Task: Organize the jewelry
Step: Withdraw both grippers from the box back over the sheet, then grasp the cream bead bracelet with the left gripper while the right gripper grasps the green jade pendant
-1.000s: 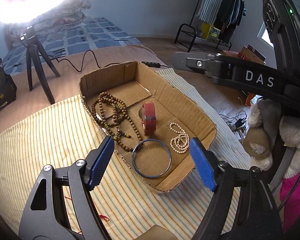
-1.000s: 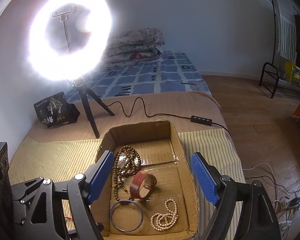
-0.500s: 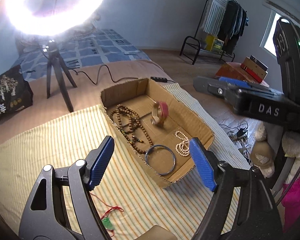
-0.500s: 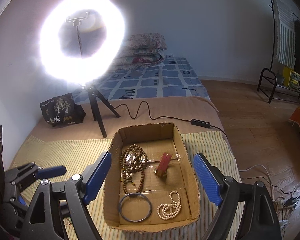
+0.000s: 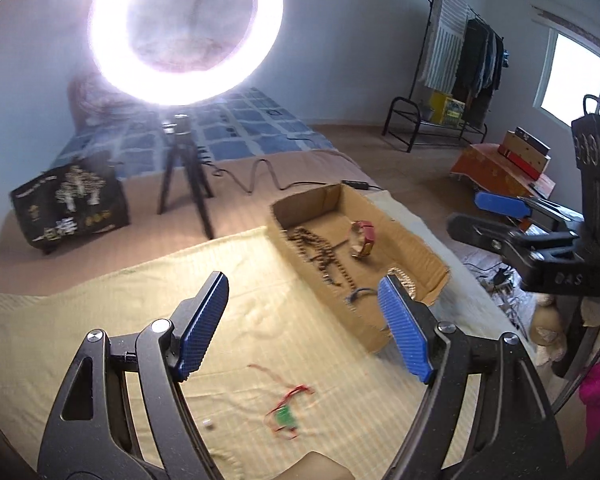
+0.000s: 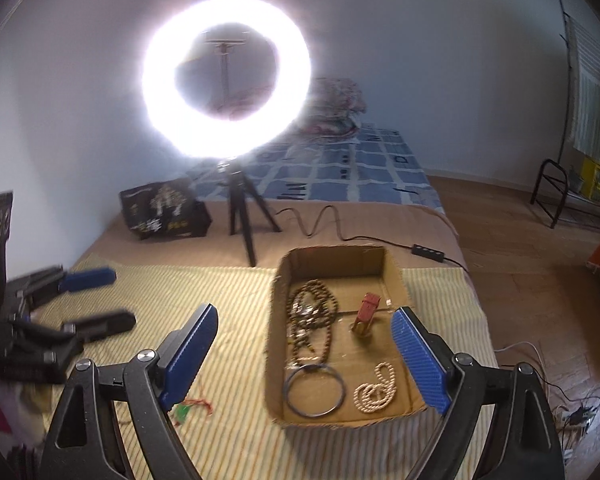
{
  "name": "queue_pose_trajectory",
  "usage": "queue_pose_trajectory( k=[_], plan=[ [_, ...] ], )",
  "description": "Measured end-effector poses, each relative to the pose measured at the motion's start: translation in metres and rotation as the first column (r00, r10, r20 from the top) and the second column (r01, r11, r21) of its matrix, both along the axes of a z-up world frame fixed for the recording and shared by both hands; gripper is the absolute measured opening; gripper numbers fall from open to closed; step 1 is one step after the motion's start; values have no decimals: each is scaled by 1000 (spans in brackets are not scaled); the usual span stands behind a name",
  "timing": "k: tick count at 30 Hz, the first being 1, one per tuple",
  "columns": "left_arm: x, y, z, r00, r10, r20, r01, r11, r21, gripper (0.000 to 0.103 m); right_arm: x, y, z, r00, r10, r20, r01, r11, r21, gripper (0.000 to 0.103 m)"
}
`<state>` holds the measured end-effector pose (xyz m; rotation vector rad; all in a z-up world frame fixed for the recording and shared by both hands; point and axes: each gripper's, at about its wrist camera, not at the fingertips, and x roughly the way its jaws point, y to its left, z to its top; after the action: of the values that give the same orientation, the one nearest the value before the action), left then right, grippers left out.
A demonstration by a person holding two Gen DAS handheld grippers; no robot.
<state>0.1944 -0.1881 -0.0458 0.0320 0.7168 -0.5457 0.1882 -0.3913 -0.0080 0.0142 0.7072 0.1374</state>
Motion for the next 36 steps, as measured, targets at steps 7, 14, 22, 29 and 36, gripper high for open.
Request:
queue_pose_trajectory(
  k=[7,14,22,29,36],
  plan=[
    [-12,51,-2,999,45,3,-45,999,6,80,-20,35,-12,995,96,-21,-96,995,0,91],
    [-32,98,-26,997,71,-25,-69,996,51,80,-32,73,-38,982,177,-68,-180,982,-51,91],
    [-58,128,-74,995,67,-78,-54,987,153,80,-34,107,-71,961,245,-130,-254,966,-58,91],
    [-74,138,-109,985,62,-159,-39,988,147,71,-38,137,-102,931,308,-196,-328,941,-79,89],
    [-79,129,-141,967,26,-255,13,988,152,53,-42,160,-132,894,364,-262,-401,910,-103,74]
  ],
)
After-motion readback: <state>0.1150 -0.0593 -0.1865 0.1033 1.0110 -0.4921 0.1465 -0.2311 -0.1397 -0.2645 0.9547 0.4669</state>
